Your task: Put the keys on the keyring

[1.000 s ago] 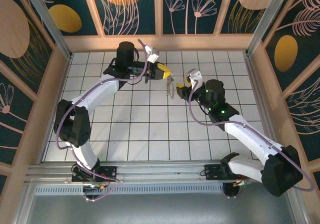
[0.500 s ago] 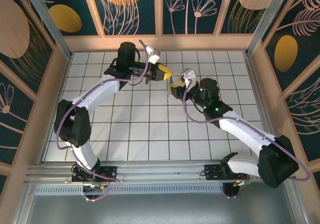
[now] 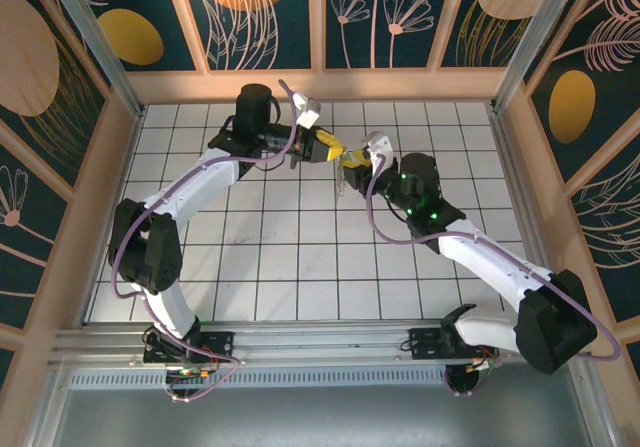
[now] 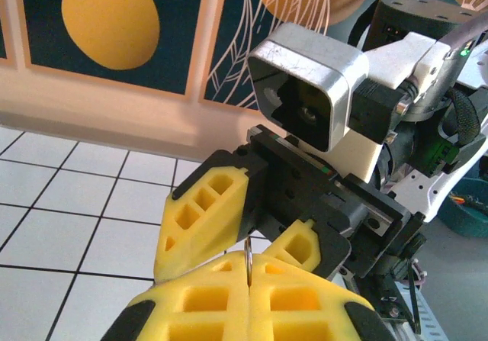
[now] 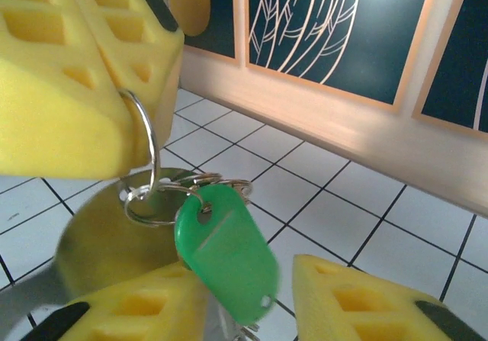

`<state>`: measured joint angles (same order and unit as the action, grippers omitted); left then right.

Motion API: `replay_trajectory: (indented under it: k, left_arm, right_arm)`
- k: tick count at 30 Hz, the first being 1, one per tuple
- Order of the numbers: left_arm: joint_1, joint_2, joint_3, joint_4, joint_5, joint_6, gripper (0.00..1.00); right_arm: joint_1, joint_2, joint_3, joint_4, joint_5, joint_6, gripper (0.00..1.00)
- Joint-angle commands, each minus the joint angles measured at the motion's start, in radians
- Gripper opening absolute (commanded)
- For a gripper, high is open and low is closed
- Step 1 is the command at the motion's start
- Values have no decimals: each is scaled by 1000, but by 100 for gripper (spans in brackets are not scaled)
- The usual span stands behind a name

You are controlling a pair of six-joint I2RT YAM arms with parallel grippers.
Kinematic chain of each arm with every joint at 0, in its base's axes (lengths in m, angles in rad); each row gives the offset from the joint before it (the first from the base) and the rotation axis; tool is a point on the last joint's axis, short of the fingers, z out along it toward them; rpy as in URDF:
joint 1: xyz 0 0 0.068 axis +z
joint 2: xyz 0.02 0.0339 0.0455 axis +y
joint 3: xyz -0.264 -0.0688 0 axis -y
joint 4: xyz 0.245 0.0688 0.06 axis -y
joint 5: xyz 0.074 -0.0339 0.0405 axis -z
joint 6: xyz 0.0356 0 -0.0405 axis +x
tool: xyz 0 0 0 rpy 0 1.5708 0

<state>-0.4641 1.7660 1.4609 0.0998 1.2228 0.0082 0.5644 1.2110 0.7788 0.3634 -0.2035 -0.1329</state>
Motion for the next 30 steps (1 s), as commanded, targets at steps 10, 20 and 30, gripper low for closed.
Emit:
replay_trajectory:
  k: [10,20,30]
  left_arm:
    - [-4,-9,41,-6,37,26,0]
    - [-4,-13,39,-11,38,29,0]
    - [-4,-6,49,-10,34,30,0]
  right_arm:
    - [0,14,10,87,24,5,47]
    - [0,32,19,76,10,-10,28]
    - [0,-13,24,-3,10,-37,0]
